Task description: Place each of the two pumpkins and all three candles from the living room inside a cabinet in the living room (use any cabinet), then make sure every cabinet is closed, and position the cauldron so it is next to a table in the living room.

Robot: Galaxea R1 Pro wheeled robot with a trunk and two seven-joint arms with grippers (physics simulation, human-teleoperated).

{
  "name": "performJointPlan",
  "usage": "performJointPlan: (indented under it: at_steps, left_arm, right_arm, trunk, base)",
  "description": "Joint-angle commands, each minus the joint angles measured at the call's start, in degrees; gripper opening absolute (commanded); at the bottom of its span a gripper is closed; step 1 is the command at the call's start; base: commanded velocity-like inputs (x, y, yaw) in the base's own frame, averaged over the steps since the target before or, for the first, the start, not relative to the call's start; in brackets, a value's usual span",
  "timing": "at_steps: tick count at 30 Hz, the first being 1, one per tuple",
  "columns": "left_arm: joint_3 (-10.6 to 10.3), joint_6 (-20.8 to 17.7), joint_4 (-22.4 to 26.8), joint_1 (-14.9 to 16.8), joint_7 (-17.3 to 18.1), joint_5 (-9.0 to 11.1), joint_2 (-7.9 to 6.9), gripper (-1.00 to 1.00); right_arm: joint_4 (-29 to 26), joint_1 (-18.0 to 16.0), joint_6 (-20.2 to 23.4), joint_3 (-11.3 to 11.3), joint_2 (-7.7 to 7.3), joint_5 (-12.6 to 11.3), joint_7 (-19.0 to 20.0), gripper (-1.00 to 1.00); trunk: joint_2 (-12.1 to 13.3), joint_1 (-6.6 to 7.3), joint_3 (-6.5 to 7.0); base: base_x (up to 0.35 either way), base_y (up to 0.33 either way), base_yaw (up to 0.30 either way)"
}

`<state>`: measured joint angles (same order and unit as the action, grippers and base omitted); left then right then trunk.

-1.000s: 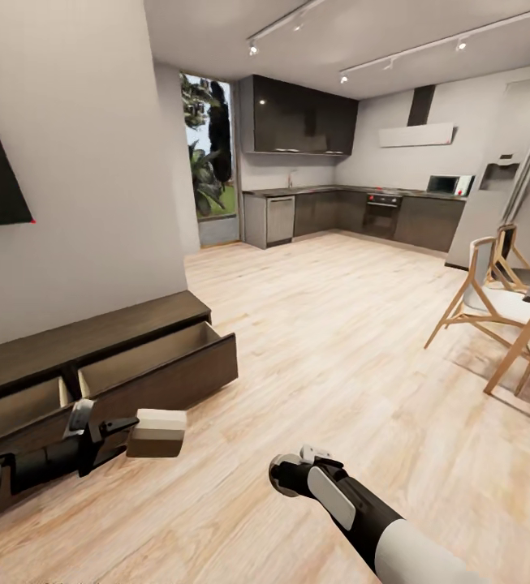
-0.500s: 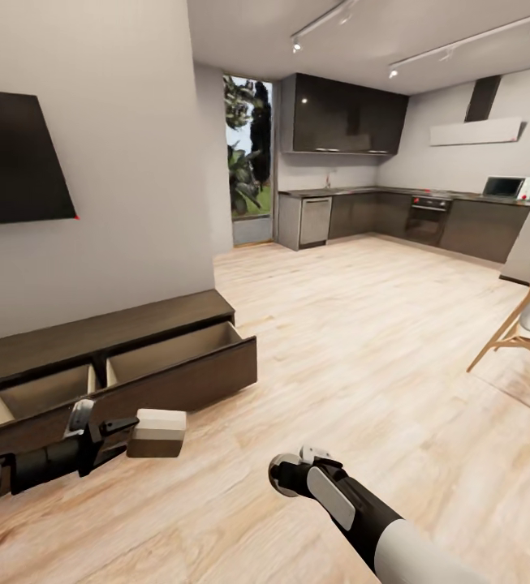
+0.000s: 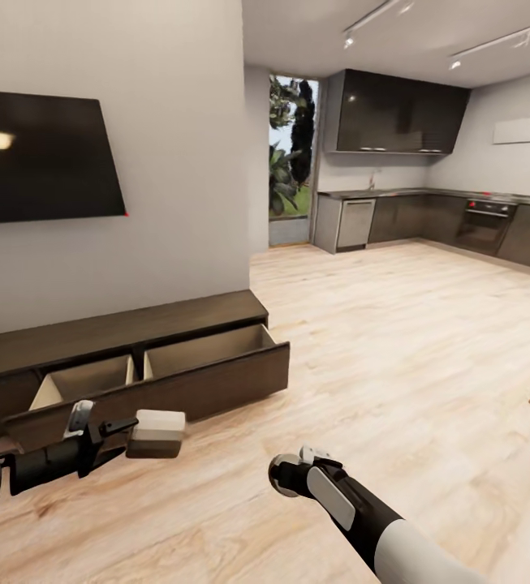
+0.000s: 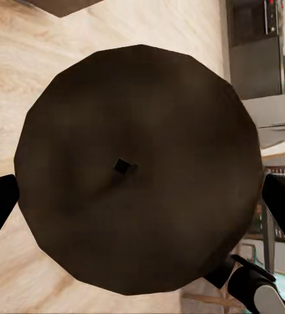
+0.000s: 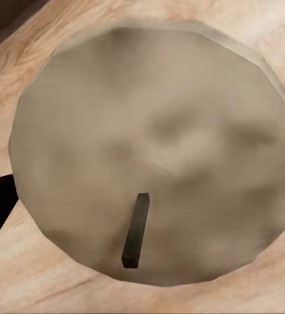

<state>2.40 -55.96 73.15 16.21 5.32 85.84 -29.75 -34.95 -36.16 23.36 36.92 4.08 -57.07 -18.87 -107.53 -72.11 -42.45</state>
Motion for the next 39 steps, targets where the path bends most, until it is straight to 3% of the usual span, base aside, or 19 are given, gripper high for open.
performJointPlan:
  at_steps: [1, 12, 27, 39]
  left_arm:
    - [0.02, 0.03, -0.02, 0.05, 0.56, -0.15, 0.01, -1.0]
    - [-0.12, 0.32, -0.02, 0.05, 0.55, -0.15, -0.02, -1.0]
    - [-0.03, 0.33, -0.08, 0.05, 0.55, -0.15, -0.01, -1.0]
    - [-0.08, 0.33, -0.09, 0.05, 0.54, -0.15, -0.04, -1.0]
  right_arm:
    - [-0.12, -0.06, 0.02, 0.25, -0.04, -0.5, -0.64, -1.0]
    - [-0.12, -0.06, 0.02, 0.25, -0.12, -0.5, -0.64, -1.0]
    - [-0.12, -0.06, 0.02, 0.25, -0.13, -0.5, -0.64, -1.0]
    - [-0.12, -0.06, 0.02, 0.25, -0.13, -0.5, -0.64, -1.0]
  trunk:
    - [-0.03, -0.02, -0.06]
    - [-0.03, -0.02, -0.06]
    - [-0.03, -0.02, -0.06]
    - [-0.03, -0.02, -0.06]
  base:
    - [0.31, 0.0, 0.293]
    - [0.215, -0.049, 0.293]
    - [0.199, -0.18, 0.293]
    - [0.081, -0.086, 0.293]
